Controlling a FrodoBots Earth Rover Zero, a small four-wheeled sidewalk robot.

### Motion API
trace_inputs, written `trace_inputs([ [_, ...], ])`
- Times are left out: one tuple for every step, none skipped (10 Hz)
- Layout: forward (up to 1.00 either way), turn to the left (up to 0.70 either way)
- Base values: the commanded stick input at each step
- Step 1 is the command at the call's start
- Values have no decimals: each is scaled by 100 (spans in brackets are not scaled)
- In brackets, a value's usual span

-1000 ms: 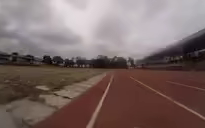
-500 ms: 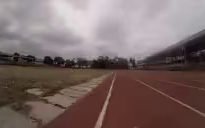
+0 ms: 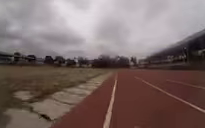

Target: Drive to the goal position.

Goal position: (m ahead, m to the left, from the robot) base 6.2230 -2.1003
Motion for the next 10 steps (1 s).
trace_inputs([
  [99, 0],
  [99, -13],
  [99, -30],
  [99, -36],
  [99, -40],
  [99, -40],
  [99, -40],
  [99, -40],
  [99, -40],
  [99, -40],
])
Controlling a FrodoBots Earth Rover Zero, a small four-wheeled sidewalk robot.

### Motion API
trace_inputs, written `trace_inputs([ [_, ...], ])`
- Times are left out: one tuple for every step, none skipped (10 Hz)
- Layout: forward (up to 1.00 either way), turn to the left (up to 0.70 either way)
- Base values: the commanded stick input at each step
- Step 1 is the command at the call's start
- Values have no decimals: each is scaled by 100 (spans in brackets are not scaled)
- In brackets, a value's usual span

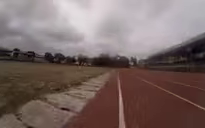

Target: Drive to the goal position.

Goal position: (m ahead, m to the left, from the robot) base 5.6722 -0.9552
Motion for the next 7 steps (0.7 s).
trace_inputs([
  [99, -40],
  [99, -40],
  [99, -40],
  [99, -40],
  [99, -40],
  [99, -40],
  [99, 0],
])
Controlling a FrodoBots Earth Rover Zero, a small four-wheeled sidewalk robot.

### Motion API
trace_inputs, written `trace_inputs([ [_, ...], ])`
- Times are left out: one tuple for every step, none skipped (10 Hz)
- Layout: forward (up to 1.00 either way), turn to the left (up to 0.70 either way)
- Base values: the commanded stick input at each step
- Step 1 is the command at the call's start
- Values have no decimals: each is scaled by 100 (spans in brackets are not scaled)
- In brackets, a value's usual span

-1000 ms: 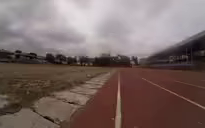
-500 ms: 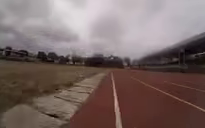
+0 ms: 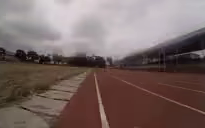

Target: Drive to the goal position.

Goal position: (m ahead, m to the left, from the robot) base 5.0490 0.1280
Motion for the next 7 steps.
trace_inputs([
  [99, 0],
  [99, 0],
  [99, 0],
  [99, 0],
  [99, 0],
  [99, 0],
  [99, 0],
])
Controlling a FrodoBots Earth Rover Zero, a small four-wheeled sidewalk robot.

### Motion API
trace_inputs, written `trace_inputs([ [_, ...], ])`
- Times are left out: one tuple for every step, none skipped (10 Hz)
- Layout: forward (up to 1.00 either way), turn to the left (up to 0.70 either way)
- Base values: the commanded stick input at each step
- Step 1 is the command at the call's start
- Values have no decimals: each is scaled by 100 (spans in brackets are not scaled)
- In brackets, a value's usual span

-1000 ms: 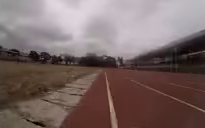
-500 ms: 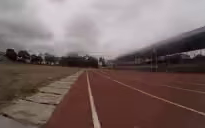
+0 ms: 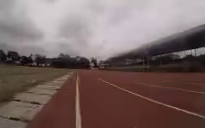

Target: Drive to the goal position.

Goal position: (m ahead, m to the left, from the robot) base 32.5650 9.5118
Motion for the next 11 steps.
trace_inputs([
  [99, 0],
  [99, 0],
  [99, 0],
  [99, 0],
  [99, 0],
  [99, 0],
  [99, 0],
  [99, 0],
  [99, 0],
  [99, 0],
  [99, 0],
])
